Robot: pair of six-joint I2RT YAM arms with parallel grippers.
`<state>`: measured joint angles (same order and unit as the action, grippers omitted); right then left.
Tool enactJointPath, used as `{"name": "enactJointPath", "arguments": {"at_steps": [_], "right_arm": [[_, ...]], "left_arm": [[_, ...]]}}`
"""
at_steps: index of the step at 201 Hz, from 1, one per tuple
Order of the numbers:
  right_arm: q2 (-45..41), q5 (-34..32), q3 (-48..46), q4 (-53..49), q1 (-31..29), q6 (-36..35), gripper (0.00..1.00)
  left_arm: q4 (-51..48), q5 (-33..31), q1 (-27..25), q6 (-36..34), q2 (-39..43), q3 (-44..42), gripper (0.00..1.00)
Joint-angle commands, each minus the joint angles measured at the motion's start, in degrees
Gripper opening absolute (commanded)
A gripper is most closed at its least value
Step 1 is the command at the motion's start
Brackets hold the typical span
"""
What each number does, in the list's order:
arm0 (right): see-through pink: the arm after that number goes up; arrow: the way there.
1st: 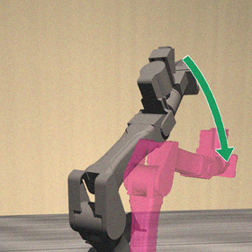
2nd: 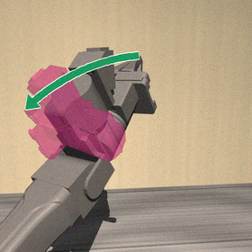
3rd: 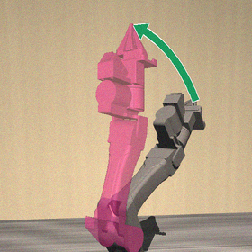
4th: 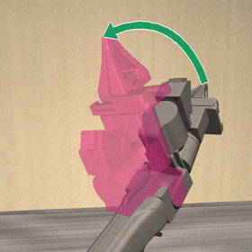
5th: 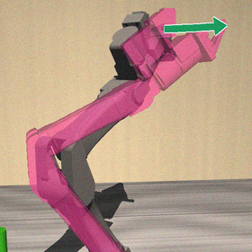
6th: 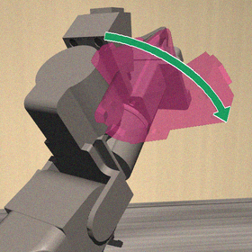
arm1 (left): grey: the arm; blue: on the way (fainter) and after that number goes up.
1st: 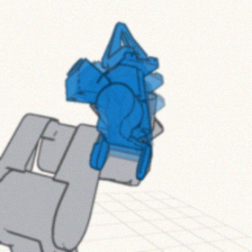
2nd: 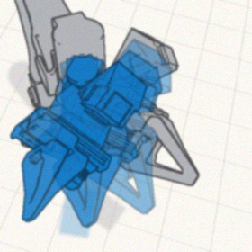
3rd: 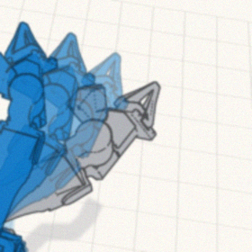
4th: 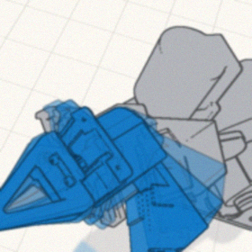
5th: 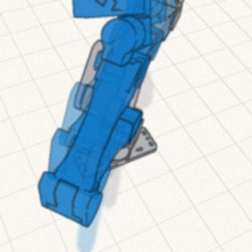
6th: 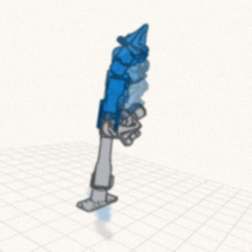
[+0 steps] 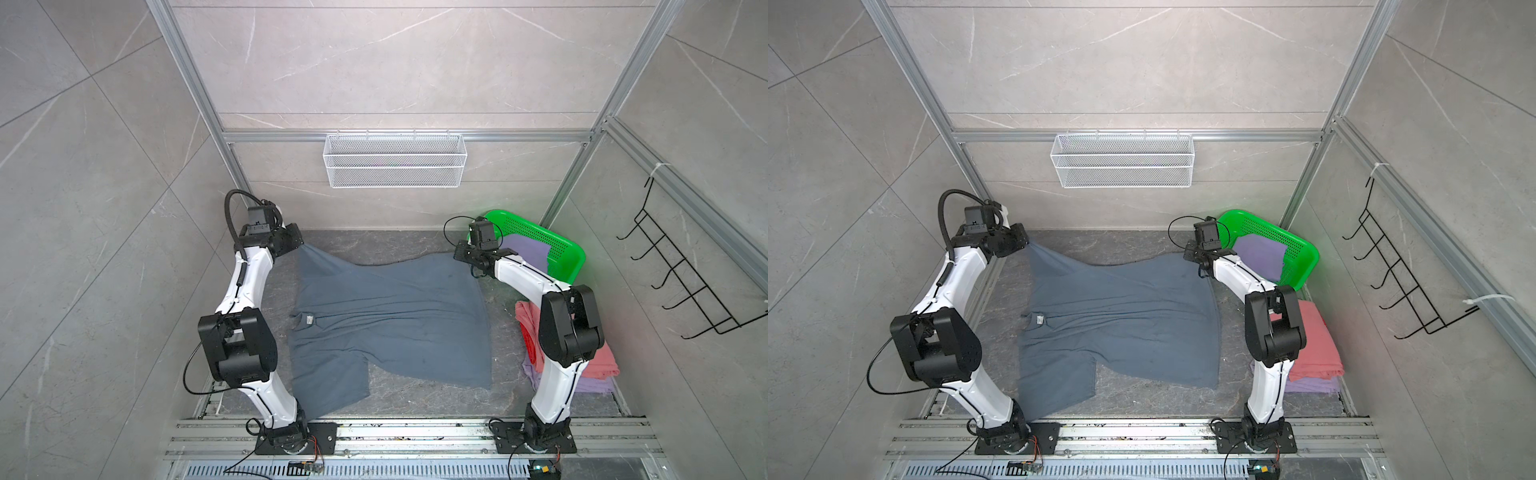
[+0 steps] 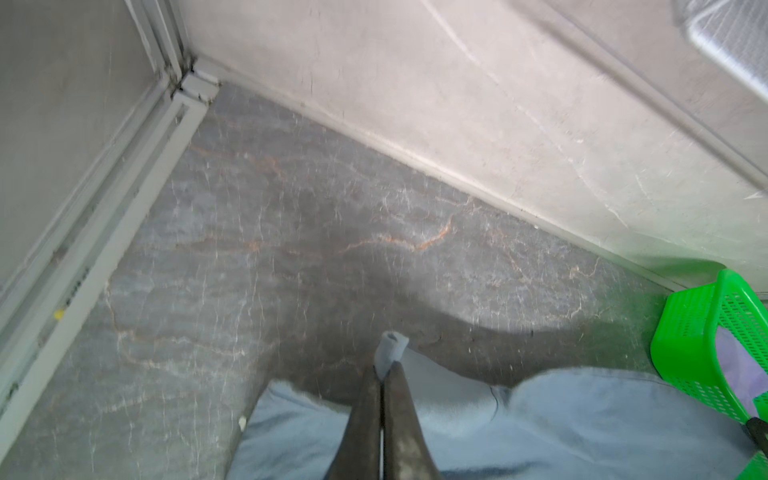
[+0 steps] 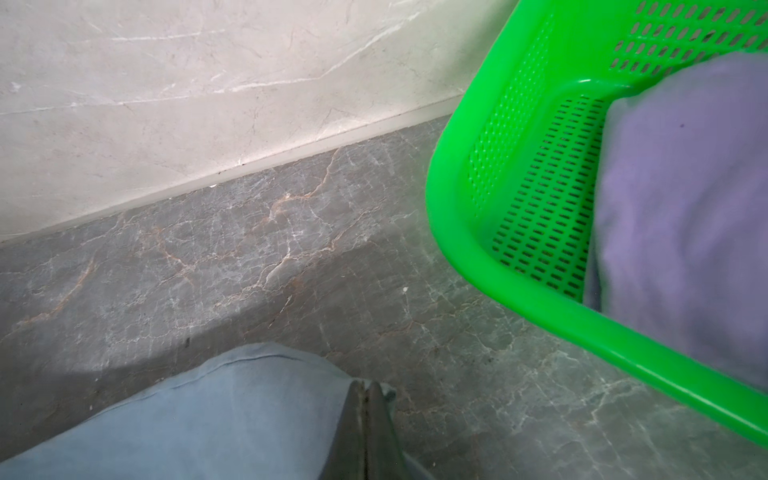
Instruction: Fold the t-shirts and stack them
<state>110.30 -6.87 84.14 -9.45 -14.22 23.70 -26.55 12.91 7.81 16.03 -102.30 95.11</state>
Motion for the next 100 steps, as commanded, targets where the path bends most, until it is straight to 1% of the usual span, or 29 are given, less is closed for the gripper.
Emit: {"name": "enactJointPath", "arguments": {"at_steps": [1, 23, 44, 77, 100], "right_arm": [[1.8, -2.0, 2.4, 1.8, 0.5, -0.4, 0.0], [2.0, -2.8, 1.7, 3.8, 0.6, 0.7, 0.0], [1.8, -3.9, 0.6, 6.0, 0.8, 1.6, 0.0], [1.7, -4.9, 0.6, 7.1, 1.0, 1.5, 0.0], [1.9, -4.8, 0.8, 6.8, 0.9, 1.0, 0.0]], "left_arm": [[2.2, 3.1, 0.6, -3.2, -3.0, 6.2, 0.0], [3.0, 6.4, 0.6, -3.9, -6.6, 11.0, 0.0], [4.7, 8.3, 0.6, -4.5, -9.0, 13.5, 0.0], [4.9, 10.3, 0.6, -4.6, -12.2, 17.6, 0.0], [4.8, 10.3, 0.6, -4.2, -12.5, 17.8, 0.0]]}}
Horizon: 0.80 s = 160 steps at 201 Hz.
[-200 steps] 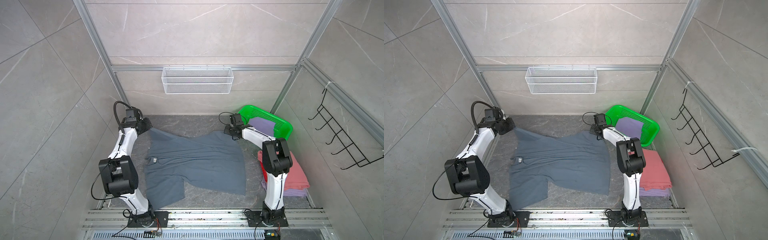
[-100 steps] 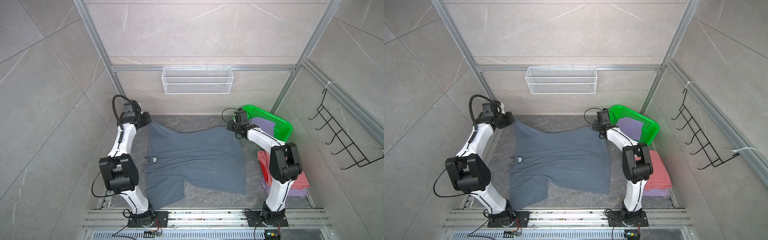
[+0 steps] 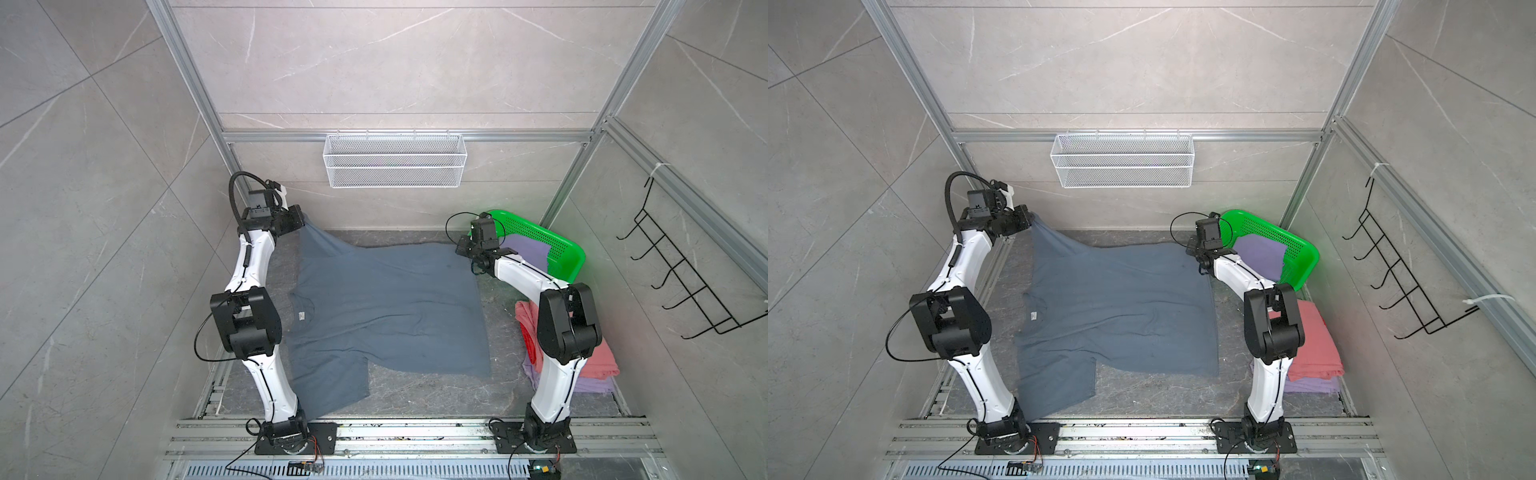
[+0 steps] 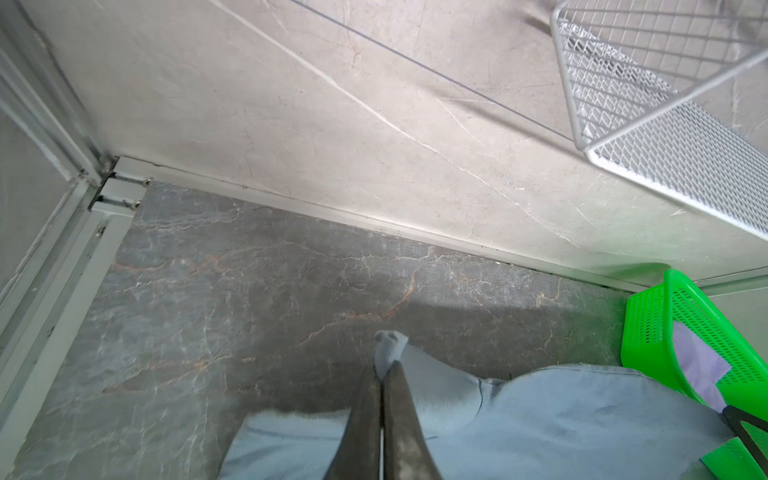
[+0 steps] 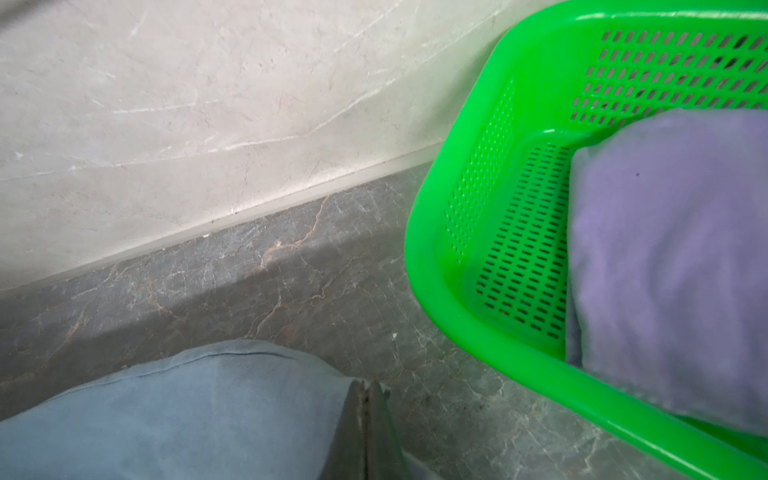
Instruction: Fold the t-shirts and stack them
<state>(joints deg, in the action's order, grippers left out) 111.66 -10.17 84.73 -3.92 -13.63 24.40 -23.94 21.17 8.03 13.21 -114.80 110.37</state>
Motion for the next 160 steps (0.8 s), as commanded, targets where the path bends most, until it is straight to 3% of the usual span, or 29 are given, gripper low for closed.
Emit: {"name": "enactJointPath", "arguments": {"at_steps": [1, 42, 90, 160], "right_arm": [[0.6, -1.5, 0.2, 1.3, 0.4, 0.3, 0.0], [-1.2, -1.5, -2.5, 1.9, 0.4, -1.3, 0.0], [-6.4, -0.9, -10.2, 4.7, 0.9, -4.4, 0.0], [-13.6, 3.0, -23.6, 13.5, 2.8, -7.1, 0.0]], "left_arm": [[2.1, 2.0, 0.4, -1.3, 0.0, 2.5, 0.0], [0.0, -4.6, 0.2, -0.1, 7.0, -5.1, 0.0], [0.0, -13.7, 0.2, 2.5, 22.8, -23.6, 0.0], [2.5, -18.4, 0.2, 9.1, 40.5, -50.3, 0.0]]}}
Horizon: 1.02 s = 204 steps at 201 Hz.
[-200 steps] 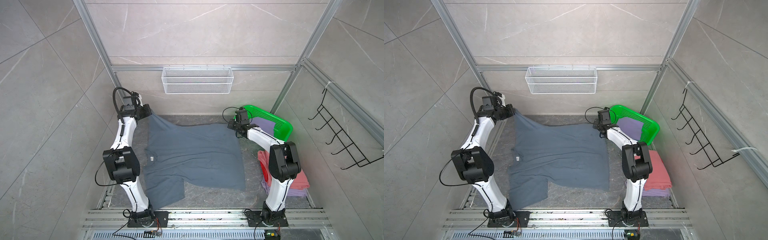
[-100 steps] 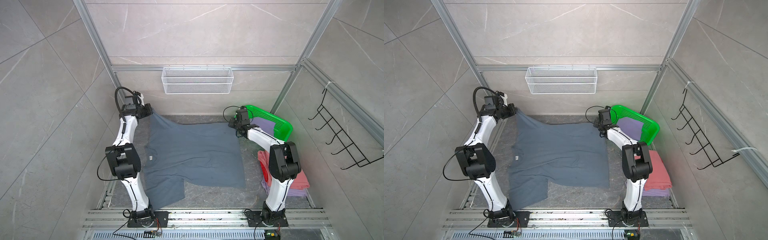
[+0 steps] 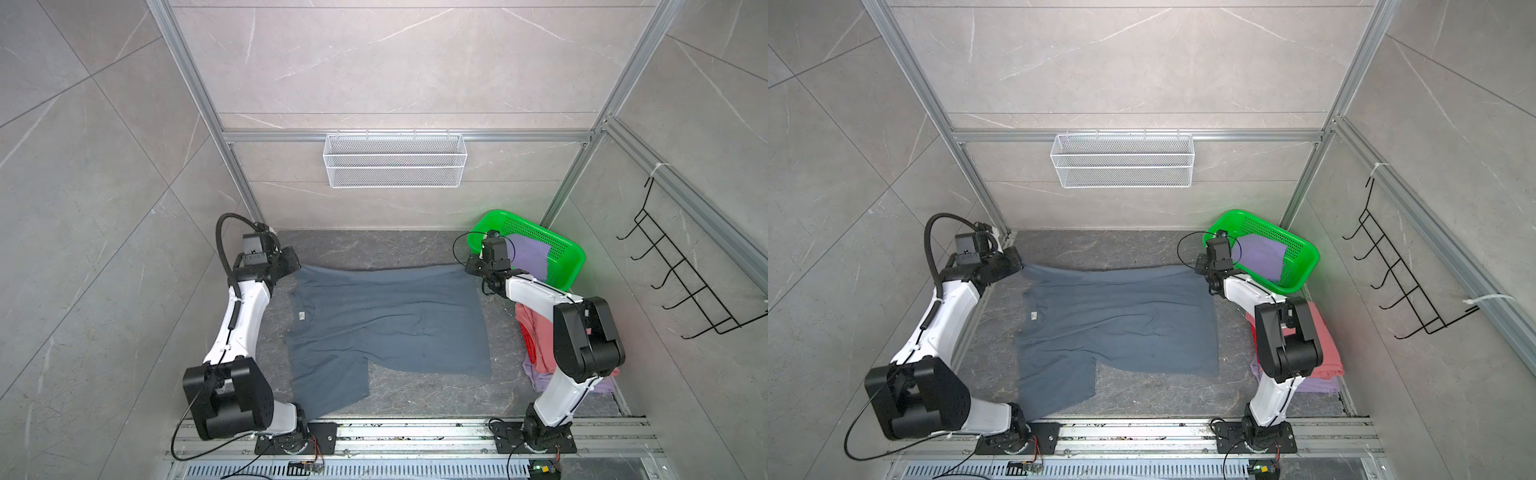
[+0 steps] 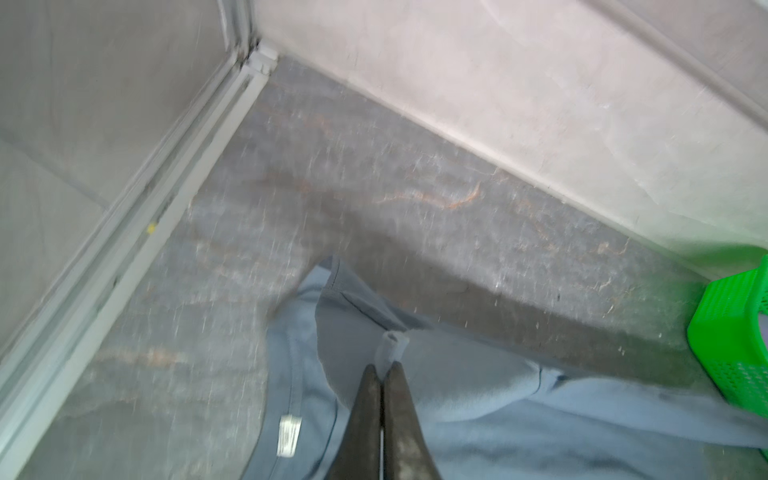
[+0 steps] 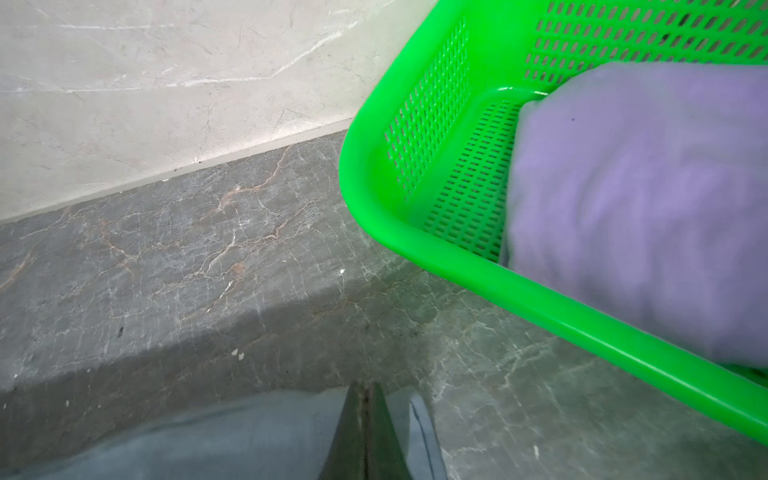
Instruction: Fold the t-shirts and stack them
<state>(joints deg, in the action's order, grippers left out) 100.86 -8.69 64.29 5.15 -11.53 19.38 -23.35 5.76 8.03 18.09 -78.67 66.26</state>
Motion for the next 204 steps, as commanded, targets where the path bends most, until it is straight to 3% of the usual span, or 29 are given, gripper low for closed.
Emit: {"name": "enactJointPath", "arguments": {"at_steps": [1, 33, 69, 102, 110, 124, 136, 150, 159, 178, 204], "right_arm": [[-2.9, 1.5, -3.3, 4.5, 0.7, -2.1, 0.0], [-4.4, 4.6, -6.8, 6.4, 0.9, -1.9, 0.0], [-5.8, 8.0, -8.2, 5.9, 0.9, -3.4, 0.0], [-13.9, 7.3, -15.7, 5.3, 0.9, -5.1, 0.0], [-17.0, 6.1, -19.4, 6.0, 0.9, -4.6, 0.08], [-22.4, 0.1, -24.8, 5.8, 0.9, -2.4, 0.32], [-26.4, -5.0, -26.8, 2.5, 0.8, -0.2, 0.34], [-29.5, -6.4, -27.3, -1.2, 0.9, 2.0, 0.39], [-30.0, -5.2, -26.3, -3.2, 0.9, 2.6, 0.43], [-27.3, -0.8, -22.5, -7.0, 0.9, 4.2, 0.45], [-18.6, 7.1, -15.9, -8.2, -0.2, 6.0, 0.49]], "left_arm": [[2.0, -3.0, 0.2, 4.3, 4.5, -6.6, 0.0], [1.8, -5.7, 0.2, 6.9, 8.5, -13.2, 0.0], [0.1, -6.5, 0.1, 9.0, 8.5, -14.5, 0.0], [-4.1, -9.0, 0.1, 13.7, 11.4, -16.4, 0.0], [-4.7, -9.0, 0.1, 15.3, 12.6, -17.8, 0.0], [-5.0, -9.0, 0.0, 17.6, 14.7, -20.8, 0.0], [-5.5, -9.4, -0.2, 18.9, 16.1, -22.9, 0.06], [-6.1, -9.8, -0.4, 19.4, 17.4, -24.4, 0.16], [-6.6, -10.2, -0.4, 19.7, 18.0, -24.9, 0.28], [-6.1, -9.6, -0.6, 19.7, 18.1, -25.1, 0.4], [-5.2, -8.6, -2.0, 19.7, 17.1, -24.3, 0.49]]}}
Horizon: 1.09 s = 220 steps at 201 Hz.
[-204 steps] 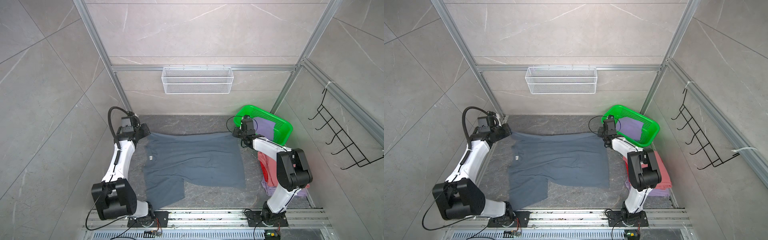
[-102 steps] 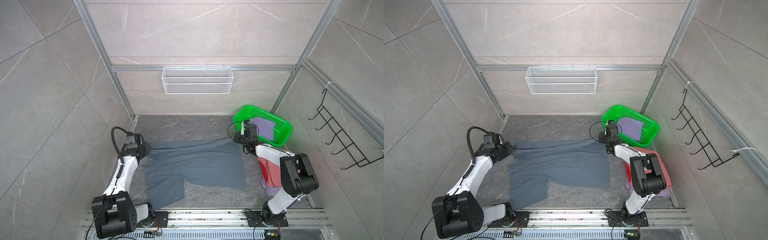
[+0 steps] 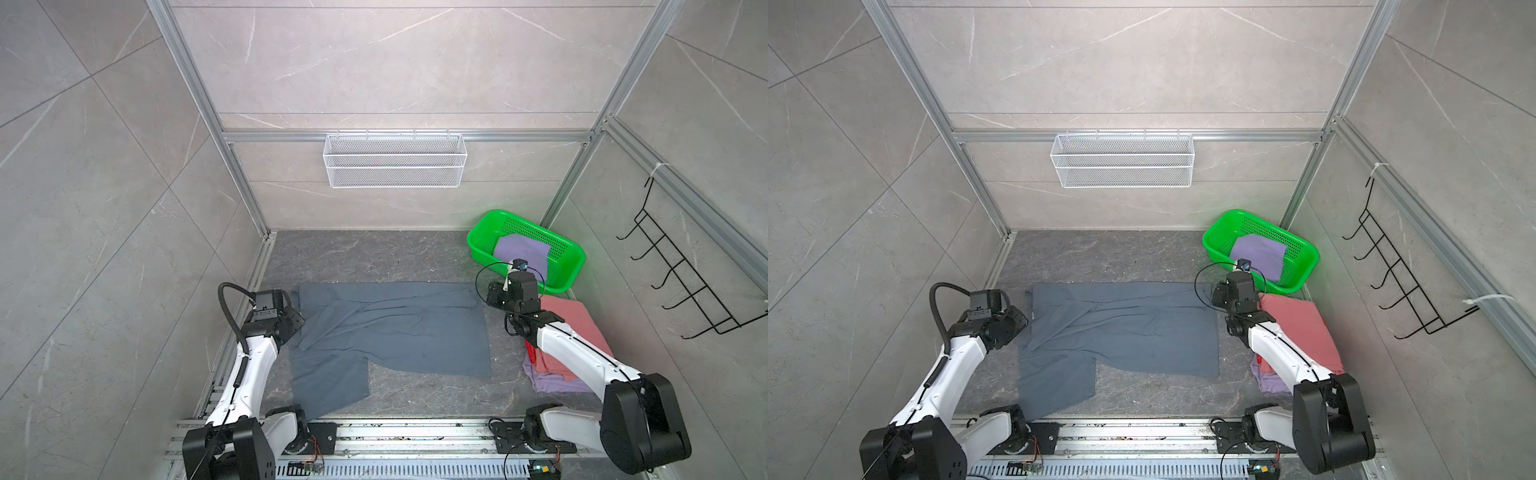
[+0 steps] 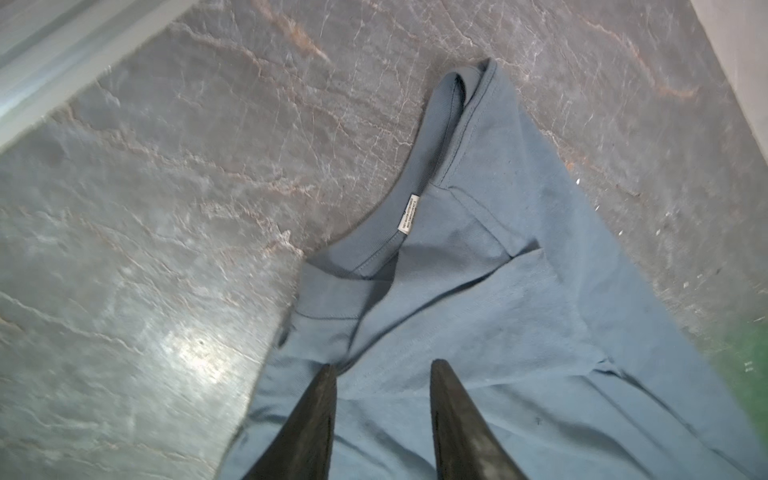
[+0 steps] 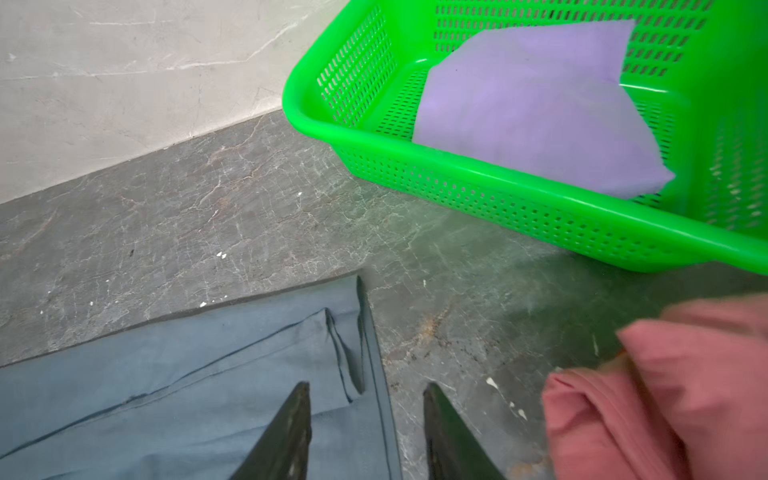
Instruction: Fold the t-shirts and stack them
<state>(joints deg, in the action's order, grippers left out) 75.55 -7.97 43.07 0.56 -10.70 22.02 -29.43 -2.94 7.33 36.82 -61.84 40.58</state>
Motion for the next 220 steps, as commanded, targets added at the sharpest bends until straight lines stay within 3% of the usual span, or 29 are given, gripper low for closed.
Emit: {"name": "enactJointPath", "arguments": {"at_steps": [1, 70, 116, 172, 191, 209, 220], "right_arm": [[7.0, 6.4, 5.5, -3.6, -1.1, 3.4, 0.49], [26.8, 2.7, 17.9, -6.6, -4.2, 8.3, 0.5], [31.9, -1.1, 21.3, -8.6, -4.3, 6.3, 0.49], [37.1, 2.7, 24.4, -7.0, -4.2, 3.7, 0.47], [37.6, 2.9, 24.6, -7.4, -4.2, 3.9, 0.41], [36.4, 2.5, 24.0, -7.1, -4.2, 3.8, 0.18], [35.6, 2.1, 23.6, -7.4, -4.1, 3.6, 0.1]], "left_arm": [[0.9, 0.1, -1.4, 0.9, 0.2, 1.4, 0.49], [4.0, -0.3, -7.3, 0.7, -1.3, 2.2, 0.51], [4.5, -0.5, -8.0, 0.6, -0.8, 3.1, 0.51], [4.6, -1.0, -8.1, 0.3, -0.7, 3.5, 0.51], [4.5, -1.0, -8.2, 0.3, -0.4, 3.7, 0.51], [4.5, -1.2, -8.1, 0.0, -0.2, 3.9, 0.51], [4.5, -1.1, -8.1, 0.0, -0.2, 4.0, 0.51]]}}
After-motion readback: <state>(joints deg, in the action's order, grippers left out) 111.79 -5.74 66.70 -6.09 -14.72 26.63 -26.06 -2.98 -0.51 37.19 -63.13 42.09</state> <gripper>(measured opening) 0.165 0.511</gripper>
